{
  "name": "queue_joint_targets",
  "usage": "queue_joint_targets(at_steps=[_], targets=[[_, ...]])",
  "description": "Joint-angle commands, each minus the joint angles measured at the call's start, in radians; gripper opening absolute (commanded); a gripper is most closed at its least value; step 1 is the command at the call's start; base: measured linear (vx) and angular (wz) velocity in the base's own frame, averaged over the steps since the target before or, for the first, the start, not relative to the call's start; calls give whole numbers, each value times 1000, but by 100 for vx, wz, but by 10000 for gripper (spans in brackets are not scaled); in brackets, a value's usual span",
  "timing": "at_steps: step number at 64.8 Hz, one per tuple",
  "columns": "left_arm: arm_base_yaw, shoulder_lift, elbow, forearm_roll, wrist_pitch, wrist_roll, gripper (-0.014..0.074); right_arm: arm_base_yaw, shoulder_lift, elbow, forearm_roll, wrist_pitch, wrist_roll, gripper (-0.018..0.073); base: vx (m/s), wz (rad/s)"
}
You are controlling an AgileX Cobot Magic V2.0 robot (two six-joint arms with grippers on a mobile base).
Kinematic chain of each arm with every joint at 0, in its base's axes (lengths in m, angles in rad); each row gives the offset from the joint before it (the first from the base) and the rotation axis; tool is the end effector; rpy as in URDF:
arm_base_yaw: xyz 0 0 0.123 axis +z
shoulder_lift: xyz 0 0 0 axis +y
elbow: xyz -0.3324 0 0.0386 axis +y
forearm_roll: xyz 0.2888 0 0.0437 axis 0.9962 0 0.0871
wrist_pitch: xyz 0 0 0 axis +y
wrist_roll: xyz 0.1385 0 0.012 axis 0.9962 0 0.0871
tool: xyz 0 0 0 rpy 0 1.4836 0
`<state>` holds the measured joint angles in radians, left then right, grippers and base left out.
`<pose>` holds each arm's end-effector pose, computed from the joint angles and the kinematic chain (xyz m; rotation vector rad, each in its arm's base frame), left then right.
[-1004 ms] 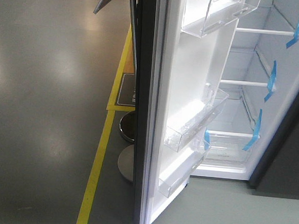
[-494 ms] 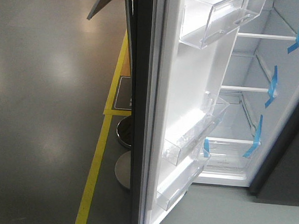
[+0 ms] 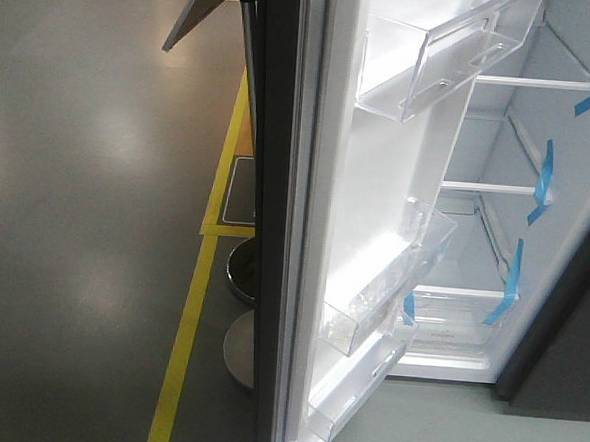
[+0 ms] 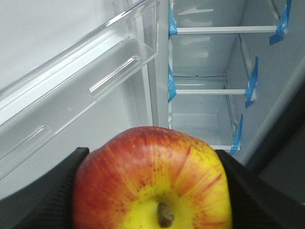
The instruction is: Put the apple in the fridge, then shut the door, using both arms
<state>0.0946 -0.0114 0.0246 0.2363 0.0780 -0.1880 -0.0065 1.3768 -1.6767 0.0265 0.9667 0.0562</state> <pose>0.0949 0.0116 0.1973 -0.0513 1.5732 0.1259 0.3530 0.0007 0.5075 0.0709 2.1495 0.0611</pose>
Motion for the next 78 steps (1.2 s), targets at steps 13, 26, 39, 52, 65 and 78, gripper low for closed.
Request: queue_joint_targets(at_steps=[13,26,39,52,65,78], targets=[[-6,-16,29,-8,-69,-10,-6,-2,-29,-27,-2,-73,1,102,9,-3],[-6,-16,29,-8,-69,-10,-6,-2,-29,-27,-2,-73,1,102,8,-3],[-6,-16,29,-8,-69,-10,-6,-2,-29,-27,-2,-73,1,102,7,-3],[-6,-16,29,-8,-69,-10,-6,-2,-29,-27,-2,-73,1,102,6,-3],[-6,-16,29,-8,-69,-10,-6,-2,-29,-27,-2,-73,1,102,6,-4],[-6,-16,29,-8,-69,-10,-6,-2,-29,-27,-2,-73,1,102,6,-4]])
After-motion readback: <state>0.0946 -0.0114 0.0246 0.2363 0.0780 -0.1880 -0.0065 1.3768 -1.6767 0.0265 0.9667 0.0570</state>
